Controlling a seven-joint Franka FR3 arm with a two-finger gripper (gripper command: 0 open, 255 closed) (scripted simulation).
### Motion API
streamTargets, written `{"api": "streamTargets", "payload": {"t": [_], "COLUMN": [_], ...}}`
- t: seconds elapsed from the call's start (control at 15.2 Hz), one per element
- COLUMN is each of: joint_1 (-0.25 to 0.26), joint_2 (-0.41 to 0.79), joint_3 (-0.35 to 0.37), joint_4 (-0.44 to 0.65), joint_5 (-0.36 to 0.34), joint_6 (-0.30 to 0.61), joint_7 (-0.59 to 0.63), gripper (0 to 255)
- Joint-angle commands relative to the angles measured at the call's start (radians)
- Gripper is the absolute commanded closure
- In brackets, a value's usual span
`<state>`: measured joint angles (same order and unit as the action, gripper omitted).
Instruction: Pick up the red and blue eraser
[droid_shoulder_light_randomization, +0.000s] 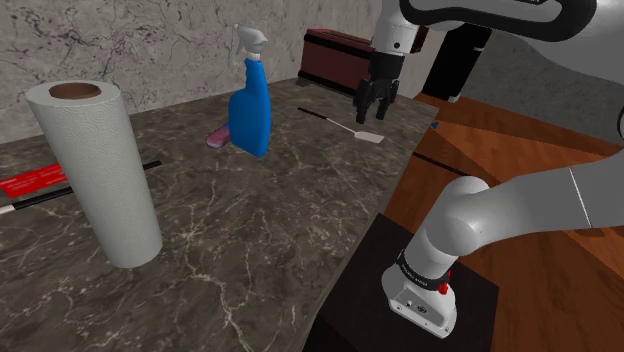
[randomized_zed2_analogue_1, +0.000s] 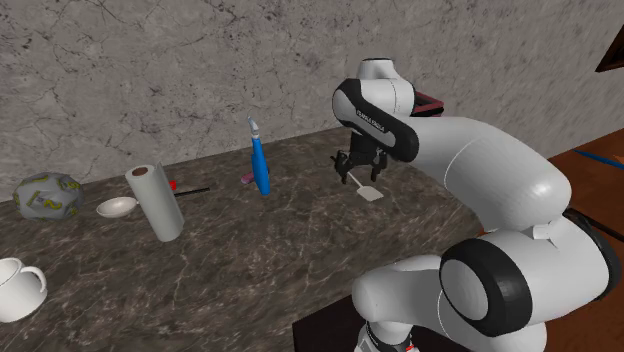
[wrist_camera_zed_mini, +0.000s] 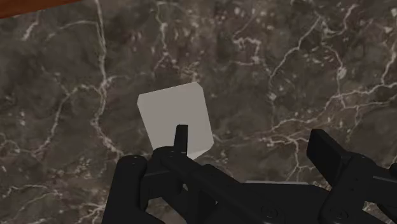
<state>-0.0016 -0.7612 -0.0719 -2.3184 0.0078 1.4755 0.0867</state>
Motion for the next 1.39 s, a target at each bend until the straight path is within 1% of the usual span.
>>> {"api": "streamTargets", "payload": {"t": [0.0,0.33,0.66,0.99,1.32], "joint_1": [0.0,0.005,0.003,-0.004,-0.009], "joint_2": [0.0,0.094,0.222,0.378,0.559], "joint_3": [0.0,0.113,0.216,0.307,0.384], "joint_4": [0.0,0.045,0.129,0.252,0.414], "joint_5": [0.0,0.079,0.127,0.137,0.105], "joint_6": [0.0,0.065,0.13,0.184,0.217], "joint_7": [0.0,0.194,0.383,0.571,0.764], "gripper": [0,0,0,0,0]}}
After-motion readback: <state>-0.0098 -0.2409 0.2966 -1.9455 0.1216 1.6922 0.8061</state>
